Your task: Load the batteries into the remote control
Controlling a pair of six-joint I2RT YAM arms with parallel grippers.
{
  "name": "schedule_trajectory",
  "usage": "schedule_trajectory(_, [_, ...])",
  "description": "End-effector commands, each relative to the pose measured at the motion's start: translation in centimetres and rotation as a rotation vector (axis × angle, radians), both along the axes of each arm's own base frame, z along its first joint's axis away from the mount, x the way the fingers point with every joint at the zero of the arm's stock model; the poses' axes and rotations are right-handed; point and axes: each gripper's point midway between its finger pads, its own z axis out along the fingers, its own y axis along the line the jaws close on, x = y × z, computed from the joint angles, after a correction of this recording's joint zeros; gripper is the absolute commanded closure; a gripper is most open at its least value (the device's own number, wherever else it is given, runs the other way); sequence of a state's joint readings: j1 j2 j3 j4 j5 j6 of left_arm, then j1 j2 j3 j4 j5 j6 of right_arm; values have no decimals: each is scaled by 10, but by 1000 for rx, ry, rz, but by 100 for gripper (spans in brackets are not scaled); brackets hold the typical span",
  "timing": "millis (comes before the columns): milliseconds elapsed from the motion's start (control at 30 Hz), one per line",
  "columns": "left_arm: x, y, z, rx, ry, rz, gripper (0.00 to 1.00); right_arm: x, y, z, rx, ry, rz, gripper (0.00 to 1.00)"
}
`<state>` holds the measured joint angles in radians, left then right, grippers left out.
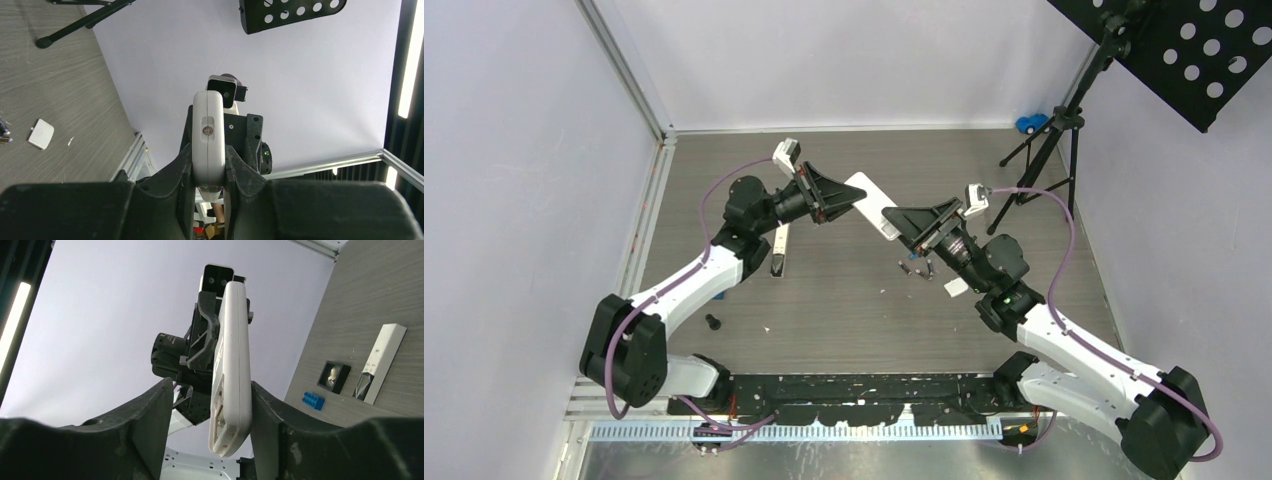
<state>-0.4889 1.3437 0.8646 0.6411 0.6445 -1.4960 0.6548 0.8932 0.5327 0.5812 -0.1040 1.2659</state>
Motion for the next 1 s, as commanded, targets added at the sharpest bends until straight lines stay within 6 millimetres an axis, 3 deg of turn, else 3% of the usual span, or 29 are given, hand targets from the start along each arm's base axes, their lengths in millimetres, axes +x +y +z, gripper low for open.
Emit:
schedule_trajectory(0, [-10, 6, 28, -68, -69, 0, 100, -2, -7, 40, 88, -104, -30, 45])
schedule_trajectory(167, [-14, 5, 26, -63, -89, -34, 97, 10, -4, 35, 79, -79, -58, 70])
schedule_trajectory(367, [-31, 6, 15, 23, -188, -221, 54, 15, 2, 30, 99, -90, -49, 98])
schedule_trajectory(500, [-32, 22, 8, 49, -216, -288, 41, -3, 17, 39, 37, -185, 74, 100])
schedule_trajectory(767, [-54, 30, 7, 80, -260, -399, 42, -21, 39, 34, -120, -226, 271, 100])
schedule_trajectory(967, [-64, 34, 3, 122, -252, -420, 49, -18, 41, 22, -200, -186, 304, 100])
